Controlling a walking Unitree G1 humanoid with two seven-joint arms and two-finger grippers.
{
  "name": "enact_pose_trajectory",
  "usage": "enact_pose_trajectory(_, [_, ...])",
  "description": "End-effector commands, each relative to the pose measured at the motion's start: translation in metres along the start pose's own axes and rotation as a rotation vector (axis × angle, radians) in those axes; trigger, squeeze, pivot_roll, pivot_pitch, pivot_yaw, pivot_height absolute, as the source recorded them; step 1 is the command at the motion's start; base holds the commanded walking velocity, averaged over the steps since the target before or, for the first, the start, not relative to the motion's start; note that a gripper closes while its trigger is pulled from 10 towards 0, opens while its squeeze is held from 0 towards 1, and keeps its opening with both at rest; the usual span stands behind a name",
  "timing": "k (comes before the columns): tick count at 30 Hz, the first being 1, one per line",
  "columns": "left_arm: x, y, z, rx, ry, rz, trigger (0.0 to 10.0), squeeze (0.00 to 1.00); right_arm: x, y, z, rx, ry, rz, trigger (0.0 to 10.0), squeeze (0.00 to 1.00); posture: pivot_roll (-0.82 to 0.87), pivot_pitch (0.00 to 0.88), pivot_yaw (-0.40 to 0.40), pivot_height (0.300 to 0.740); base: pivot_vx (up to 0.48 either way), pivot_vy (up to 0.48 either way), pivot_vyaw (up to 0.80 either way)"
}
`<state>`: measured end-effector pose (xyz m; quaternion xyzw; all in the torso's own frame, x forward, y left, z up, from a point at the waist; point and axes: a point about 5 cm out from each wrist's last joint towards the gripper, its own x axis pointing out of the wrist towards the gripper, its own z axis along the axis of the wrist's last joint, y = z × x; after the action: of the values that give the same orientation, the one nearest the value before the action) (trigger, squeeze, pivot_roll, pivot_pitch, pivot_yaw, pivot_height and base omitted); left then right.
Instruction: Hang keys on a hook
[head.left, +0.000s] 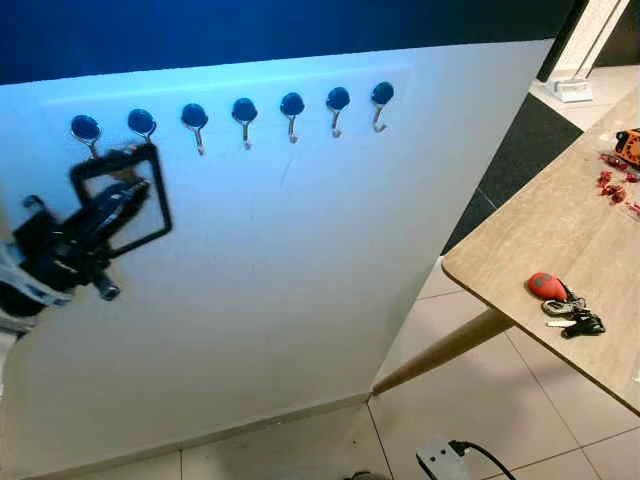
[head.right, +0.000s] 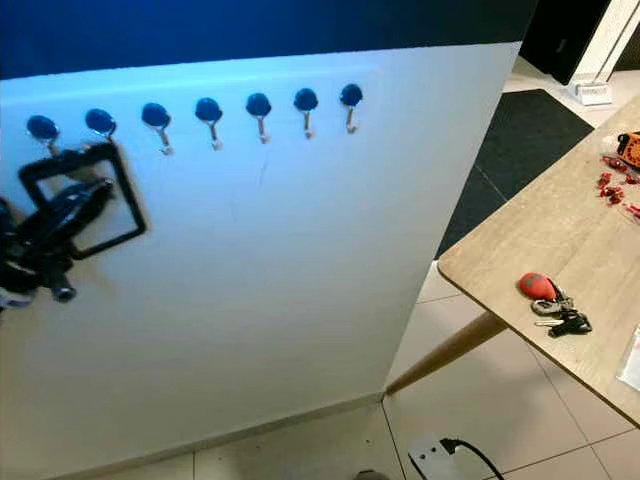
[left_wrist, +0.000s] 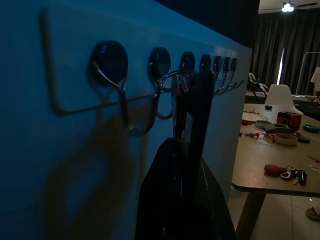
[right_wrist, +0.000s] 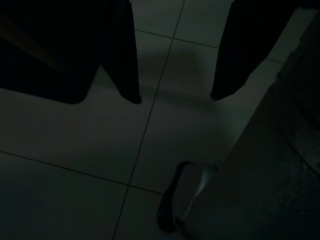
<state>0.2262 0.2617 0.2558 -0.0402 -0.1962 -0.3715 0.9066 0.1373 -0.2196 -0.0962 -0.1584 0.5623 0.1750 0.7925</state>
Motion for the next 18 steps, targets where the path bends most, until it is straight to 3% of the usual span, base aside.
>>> enact_pose_trajectory(1, [-0.007,0.004,0.007,0.037,0.02,0.021,10.0,0.0,0.0,0.002,-0.005,0.015,0.011,0.008,10.0,0.0,-0.02,0.079,-0.009,0.74,0.0,0.0,0.0])
enact_pose_trajectory(8, [-0.025,0.006,0.018,0.06,0.018,0.043,10.0,0.0,0.0,0.001,-0.005,0.007,0.016,0.006,10.0,0.0,-0.02,0.082,-0.014,0.74,0.0,0.0,0.0])
enact_pose_trajectory(18, [-0.029,-0.003,0.017,0.021,0.014,-0.002,10.0,0.0,0.0,0.003,-0.005,-0.001,0.02,0.008,10.0,0.0,-0.01,0.083,-0.019,0.74,0.0,0.0,0.0])
